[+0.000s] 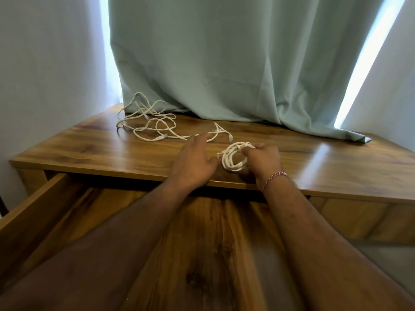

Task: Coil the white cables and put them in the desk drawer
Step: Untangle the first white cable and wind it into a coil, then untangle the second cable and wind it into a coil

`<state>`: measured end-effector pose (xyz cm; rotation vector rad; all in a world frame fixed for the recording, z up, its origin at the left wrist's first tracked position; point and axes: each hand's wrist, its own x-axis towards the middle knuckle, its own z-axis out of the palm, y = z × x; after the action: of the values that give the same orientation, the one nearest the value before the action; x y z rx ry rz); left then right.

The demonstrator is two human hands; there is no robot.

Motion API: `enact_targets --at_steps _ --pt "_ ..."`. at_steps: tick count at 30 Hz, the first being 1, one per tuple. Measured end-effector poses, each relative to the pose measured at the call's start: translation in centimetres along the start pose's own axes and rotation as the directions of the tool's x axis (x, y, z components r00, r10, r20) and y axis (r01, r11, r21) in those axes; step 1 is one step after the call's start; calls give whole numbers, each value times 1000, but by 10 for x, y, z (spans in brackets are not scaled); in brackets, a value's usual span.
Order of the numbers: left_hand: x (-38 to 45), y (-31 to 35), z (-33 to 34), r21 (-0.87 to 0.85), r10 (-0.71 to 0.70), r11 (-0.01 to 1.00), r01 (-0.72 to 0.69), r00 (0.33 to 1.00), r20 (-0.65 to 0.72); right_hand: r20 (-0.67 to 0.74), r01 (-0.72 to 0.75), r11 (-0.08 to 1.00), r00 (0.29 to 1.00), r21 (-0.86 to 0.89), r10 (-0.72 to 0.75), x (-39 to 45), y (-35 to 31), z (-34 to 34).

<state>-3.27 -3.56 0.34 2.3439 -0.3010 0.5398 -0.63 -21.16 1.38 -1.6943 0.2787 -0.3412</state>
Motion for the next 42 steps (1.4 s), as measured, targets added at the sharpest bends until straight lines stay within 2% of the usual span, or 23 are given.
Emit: enact_targets --at_steps 3,5,8,11,13,14,16,17,19,23,25,27,29,30,33,36,39,42 --pt "-11 11 14 122 170 976 -182 980 102 -124 56 966 988 -254 -90 21 5 -39" --pt "-17 15 22 208 250 936 -283 953 171 -121 65 931 986 -358 -116 27 8 -56" --pt "-21 23 31 257 287 905 -340 932 222 -82 72 861 988 -503 -130 36 7 -73" --pt "-21 28 33 279 300 890 -361 923 241 -61 177 809 965 -560 -254 38 7 -86" --pt "-20 27 33 293 294 886 -360 923 248 19 285 799 946 -530 -325 35 8 -88" --pt "-20 27 32 296 284 886 -356 923 260 109 348 772 932 -531 -345 34 8 -86" --pt "-20 27 33 313 273 879 -359 918 286 329 481 638 877 -602 -351 31 12 -79" --pt "-20 27 32 329 269 873 -361 917 294 395 522 562 853 -642 -341 31 15 -75" --pt "-19 24 31 359 262 860 -363 918 299 416 531 489 847 -692 -331 32 19 -69" --pt "-15 16 27 354 271 864 -358 923 273 368 491 427 865 -759 -340 33 22 -69" --pt "-9 7 21 350 280 871 -345 934 223 359 522 432 841 -736 -404 27 17 -58" --pt "-1 -4 9 362 285 881 -305 952 110 379 595 420 784 -685 -492 13 9 -36" --pt "11 -19 -3 340 224 919 -200 974 -34 441 679 355 707 -642 -553 -6 2 -11" --pt "18 -26 -8 315 150 941 -123 986 -65 487 720 312 664 -620 -567 -16 0 0" --pt "34 -43 -10 329 -84 942 68 996 35 601 810 228 561 -540 -569 -45 -2 29" --pt "45 -47 -8 498 -134 866 36 978 162 642 853 212 502 -476 -579 -52 -4 46" --pt "55 -52 -4 611 -136 791 -39 961 239 649 852 248 515 -461 -560 -42 -1 52" --pt "56 -50 -4 594 -133 805 -14 970 202 643 829 306 558 -469 -524 -32 4 51"
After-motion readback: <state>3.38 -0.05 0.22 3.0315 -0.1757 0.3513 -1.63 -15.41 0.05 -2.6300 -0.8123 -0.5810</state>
